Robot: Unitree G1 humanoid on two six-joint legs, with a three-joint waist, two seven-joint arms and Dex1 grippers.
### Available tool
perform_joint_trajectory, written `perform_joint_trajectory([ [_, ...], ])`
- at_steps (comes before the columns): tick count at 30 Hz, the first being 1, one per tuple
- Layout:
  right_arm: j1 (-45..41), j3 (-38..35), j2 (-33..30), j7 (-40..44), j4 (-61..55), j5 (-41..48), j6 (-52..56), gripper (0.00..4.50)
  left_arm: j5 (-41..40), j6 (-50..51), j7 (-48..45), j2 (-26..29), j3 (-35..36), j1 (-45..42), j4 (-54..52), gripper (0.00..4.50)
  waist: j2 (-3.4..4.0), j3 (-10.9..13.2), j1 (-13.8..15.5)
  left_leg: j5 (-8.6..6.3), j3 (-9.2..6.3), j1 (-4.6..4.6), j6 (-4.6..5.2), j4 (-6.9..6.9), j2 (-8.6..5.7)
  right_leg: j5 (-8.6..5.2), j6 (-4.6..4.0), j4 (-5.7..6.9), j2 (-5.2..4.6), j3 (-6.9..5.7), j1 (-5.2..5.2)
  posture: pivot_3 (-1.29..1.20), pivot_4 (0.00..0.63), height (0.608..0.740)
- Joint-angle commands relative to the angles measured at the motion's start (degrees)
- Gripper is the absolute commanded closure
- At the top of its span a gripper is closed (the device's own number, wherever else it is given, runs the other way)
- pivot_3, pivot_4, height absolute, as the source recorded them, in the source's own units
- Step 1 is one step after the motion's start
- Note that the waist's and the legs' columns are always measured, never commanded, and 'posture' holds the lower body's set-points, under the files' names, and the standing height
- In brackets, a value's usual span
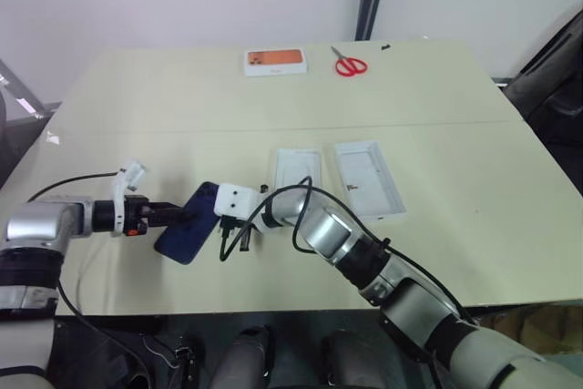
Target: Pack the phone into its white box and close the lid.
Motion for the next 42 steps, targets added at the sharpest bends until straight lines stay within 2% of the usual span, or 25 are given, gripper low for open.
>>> perform_joint_trajectory([
  [1, -0.3, -0.8, -0.8, -0.5, 0.3, -1.0, 0.6, 4.46, -0.7, 4.1, -0.3, -2.8, -3.7, 2.7, -1.1, 1.03, 0.05, 0.0, 0.0, 0.0, 0.0, 0.0, 0.0, 0.0, 0.0, 0.0, 0.0, 0.0, 0.0, 0.0, 0.01, 0.0, 0.15, 0.734],
  [15, -0.2, -1.7, -1.1, -0.4, 0.6, -0.7, 1.0, 4.46, -3.9, 11.8, 0.1, -5.2, -0.5, 1.2, -0.5, 1.03, 0.21, -0.2, 0.0, 0.0, 0.0, 0.02, 0.01, 0.0, -0.01, 0.0, 0.0, -0.01, -0.01, 0.01, 0.02, 0.0, 0.15, 0.734],
  [22, -0.1, -1.8, -1.6, -0.5, 0.6, -0.7, 0.5, 4.46, -4.2, 11.6, 0.6, -5.5, -1.1, 1.3, -3.6, 1.03, 0.21, -0.2, -0.1, 0.0, 0.0, 0.02, 0.01, 0.0, 0.0, 0.0, 0.0, -0.01, -0.01, 0.01, 0.02, 0.0, 0.15, 0.734],
  [28, 0.1, -1.9, -1.9, -0.7, 0.6, -0.9, 0.4, 4.46, -4.7, 12.5, 1.7, -5.5, 0.7, 1.2, -1.4, 1.03, 0.2, -0.2, -0.1, 0.0, 0.0, 0.02, 0.0, 0.0, 0.0, 0.0, 0.0, -0.01, -0.01, 0.01, 0.02, 0.0, 0.15, 0.734],
  [29, 0.1, -1.9, -2.0, -0.7, 0.5, -0.8, 0.4, 4.5, -4.6, 12.3, 2.0, -5.4, 0.6, 1.2, -1.1, 1.56, 0.2, -0.2, -0.1, 0.0, 0.0, 0.01, 0.0, 0.0, 0.0, 0.0, 0.0, -0.01, -0.01, 0.01, 0.01, 0.0, 0.15, 0.734],
  [31, 0.2, -1.9, -1.9, -0.7, 0.4, -0.8, 0.5, 4.5, -5.1, 12.5, 2.2, -5.3, 1.0, 1.3, -0.7, 2.31, 0.2, -0.2, -0.2, 0.0, 0.0, 0.01, 0.0, 0.0, 0.0, 0.0, 0.0, -0.01, 0.0, 0.01, 0.01, 0.0, 0.15, 0.734],
  [34, 0.4, -1.7, -2.0, -0.8, 0.2, -0.9, 0.3, 4.5, -5.7, 13.0, 2.9, -5.2, 1.9, 1.5, -0.3, 3.82, 0.17, -0.2, -0.3, 0.0, 0.0, 0.01, 0.0, -0.01, 0.01, 0.0, 0.01, -0.01, 0.0, 0.01, -0.01, 0.0, 0.15, 0.734],
  [41, 0.4, -2.0, -2.1, -1.1, 0.2, -0.8, -0.1, 4.5, -8.0, 14.5, 4.0, -5.2, 3.9, 2.5, 0.4, 3.82, 0.17, -0.2, -0.6, 0.0, 0.0, 0.02, -0.01, -0.04, 0.03, 0.0, 0.0, -0.01, 0.02, 0.02, -0.02, 0.0, 0.15, 0.734],
  [42, 0.5, -2.0, -2.2, -1.1, 0.1, -0.8, -0.3, 4.5, -8.4, 15.1, 4.4, -5.4, 4.4, 2.5, 0.6, 4.06, 0.17, -0.2, -0.6, 0.0, 0.0, 0.02, -0.01, -0.04, 0.03, 0.0, 0.0, -0.01, 0.02, 0.02, -0.03, 0.0, 0.15, 0.734],
])
